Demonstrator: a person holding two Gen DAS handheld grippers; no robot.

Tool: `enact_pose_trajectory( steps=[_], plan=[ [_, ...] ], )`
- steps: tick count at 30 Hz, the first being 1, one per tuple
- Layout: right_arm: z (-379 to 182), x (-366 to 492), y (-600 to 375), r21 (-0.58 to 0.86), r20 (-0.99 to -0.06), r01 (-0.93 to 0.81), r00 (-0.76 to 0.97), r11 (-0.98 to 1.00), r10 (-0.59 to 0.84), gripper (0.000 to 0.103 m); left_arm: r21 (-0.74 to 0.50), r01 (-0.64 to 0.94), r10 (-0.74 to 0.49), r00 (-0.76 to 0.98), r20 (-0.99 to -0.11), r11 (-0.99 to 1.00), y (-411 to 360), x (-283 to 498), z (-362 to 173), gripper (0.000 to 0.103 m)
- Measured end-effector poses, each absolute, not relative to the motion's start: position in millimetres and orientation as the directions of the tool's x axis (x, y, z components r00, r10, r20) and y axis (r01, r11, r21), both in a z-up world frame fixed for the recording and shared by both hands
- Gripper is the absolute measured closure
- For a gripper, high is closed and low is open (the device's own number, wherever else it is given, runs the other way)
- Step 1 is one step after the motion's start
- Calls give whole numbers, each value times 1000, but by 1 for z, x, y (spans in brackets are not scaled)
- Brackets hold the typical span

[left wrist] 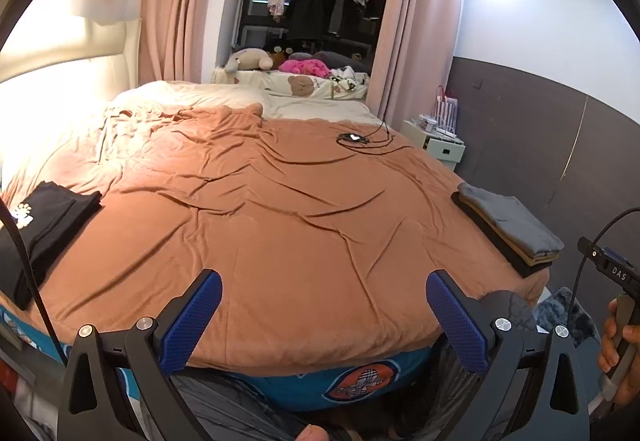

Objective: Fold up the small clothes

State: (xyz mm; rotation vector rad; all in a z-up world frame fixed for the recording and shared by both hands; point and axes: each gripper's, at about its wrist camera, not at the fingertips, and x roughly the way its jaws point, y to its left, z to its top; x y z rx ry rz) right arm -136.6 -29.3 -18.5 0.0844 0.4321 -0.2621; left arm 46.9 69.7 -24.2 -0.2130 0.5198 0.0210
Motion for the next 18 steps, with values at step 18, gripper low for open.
enact_pose_trajectory(
  steps=[18],
  plan=[
    [-19,-144,-35,32,-418,252,882,967,-216,0,-187,-64,-37,869,-493,980,66,44,-23,0]
  ],
)
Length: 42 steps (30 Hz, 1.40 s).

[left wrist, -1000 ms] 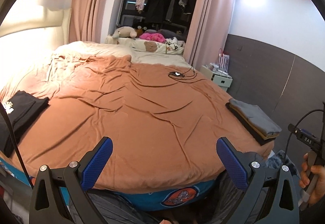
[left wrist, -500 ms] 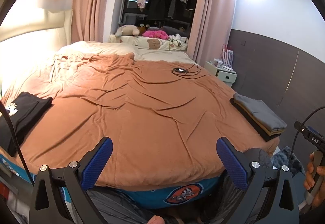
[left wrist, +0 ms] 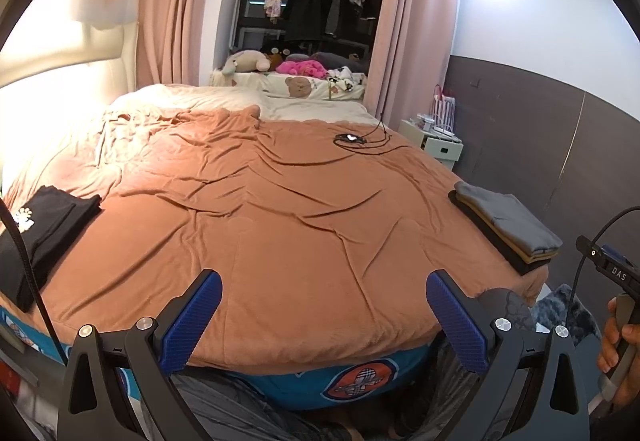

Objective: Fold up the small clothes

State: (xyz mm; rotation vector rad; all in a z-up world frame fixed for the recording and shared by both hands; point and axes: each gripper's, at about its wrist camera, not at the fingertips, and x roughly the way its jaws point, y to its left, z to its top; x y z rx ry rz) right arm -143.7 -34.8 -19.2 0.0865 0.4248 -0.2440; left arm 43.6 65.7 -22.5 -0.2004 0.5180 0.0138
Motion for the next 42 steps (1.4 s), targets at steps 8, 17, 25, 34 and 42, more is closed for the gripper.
enact_pose_trajectory(
  steps=[8,17,25,34,42],
  plan=[
    [-19,-143,-36,27,-422,246,881,969,-212,0,-184,-62,-38,868,-496,981,63,43,-22,0],
    [-19,-143,-35,29,-430,244,878,969,-208,0,-187,-59,-43,867,-497,981,63,41,-22,0],
    [-17,-144,-34,30,-426,242,881,970,-206,0,-185,-57,-44,866,-497,981,63,41,-21,0],
    [-18,-143,-35,26,-429,240,880,971,-206,0,-187,-59,-43,865,-500,980,62,41,-22,0],
    [-18,-141,-37,31,-434,237,878,971,-201,0,-186,-57,-44,865,-500,981,63,39,-21,0]
  ],
)
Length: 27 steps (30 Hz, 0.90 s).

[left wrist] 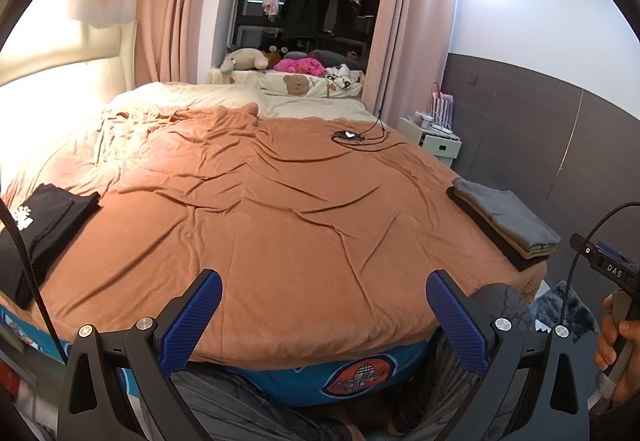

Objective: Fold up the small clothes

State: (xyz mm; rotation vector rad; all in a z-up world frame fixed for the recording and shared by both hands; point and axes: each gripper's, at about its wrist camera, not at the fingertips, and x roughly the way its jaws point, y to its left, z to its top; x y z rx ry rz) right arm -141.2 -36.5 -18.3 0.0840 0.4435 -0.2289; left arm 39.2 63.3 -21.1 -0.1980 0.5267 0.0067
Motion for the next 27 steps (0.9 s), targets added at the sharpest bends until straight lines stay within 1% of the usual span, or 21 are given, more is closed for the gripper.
enact_pose_trajectory(
  steps=[27],
  plan=[
    [-20,-140,-40,27,-440,234,876,972,-198,0,-183,-57,-45,861,-507,981,68,39,-23,0]
  ],
)
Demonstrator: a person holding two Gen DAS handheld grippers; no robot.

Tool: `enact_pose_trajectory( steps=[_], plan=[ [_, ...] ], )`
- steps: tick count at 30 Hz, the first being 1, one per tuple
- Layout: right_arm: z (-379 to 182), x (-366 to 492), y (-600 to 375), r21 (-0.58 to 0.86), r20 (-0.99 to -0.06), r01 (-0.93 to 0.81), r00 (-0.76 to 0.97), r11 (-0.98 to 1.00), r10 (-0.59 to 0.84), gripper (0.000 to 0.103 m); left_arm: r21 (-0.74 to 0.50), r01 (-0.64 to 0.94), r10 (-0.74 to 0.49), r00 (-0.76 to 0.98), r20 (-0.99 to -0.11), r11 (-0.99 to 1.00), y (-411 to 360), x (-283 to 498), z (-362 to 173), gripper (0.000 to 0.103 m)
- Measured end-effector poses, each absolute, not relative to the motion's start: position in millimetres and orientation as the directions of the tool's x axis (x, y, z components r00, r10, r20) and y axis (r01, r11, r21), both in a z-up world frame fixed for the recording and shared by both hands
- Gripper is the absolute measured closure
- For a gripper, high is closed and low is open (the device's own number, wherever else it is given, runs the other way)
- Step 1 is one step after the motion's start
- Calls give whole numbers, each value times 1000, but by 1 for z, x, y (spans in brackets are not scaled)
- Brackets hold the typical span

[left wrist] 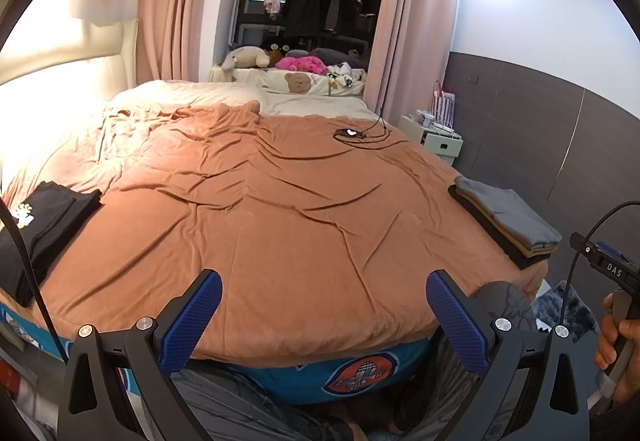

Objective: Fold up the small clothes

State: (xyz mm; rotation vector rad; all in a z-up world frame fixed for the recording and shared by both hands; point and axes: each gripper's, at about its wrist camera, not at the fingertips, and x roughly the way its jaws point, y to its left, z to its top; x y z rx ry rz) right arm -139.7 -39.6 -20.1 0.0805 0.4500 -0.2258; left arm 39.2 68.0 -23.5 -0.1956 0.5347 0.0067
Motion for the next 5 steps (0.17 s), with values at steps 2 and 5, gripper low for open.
enact_pose_trajectory(
  steps=[2,5],
  plan=[
    [-20,-140,-39,27,-441,234,875,972,-198,0,-181,-56,-45,860,-508,982,67,39,-24,0],
    [-20,-140,-39,25,-442,234,875,972,-199,0,-181,-57,-44,860,-508,982,67,40,-24,0]
  ],
)
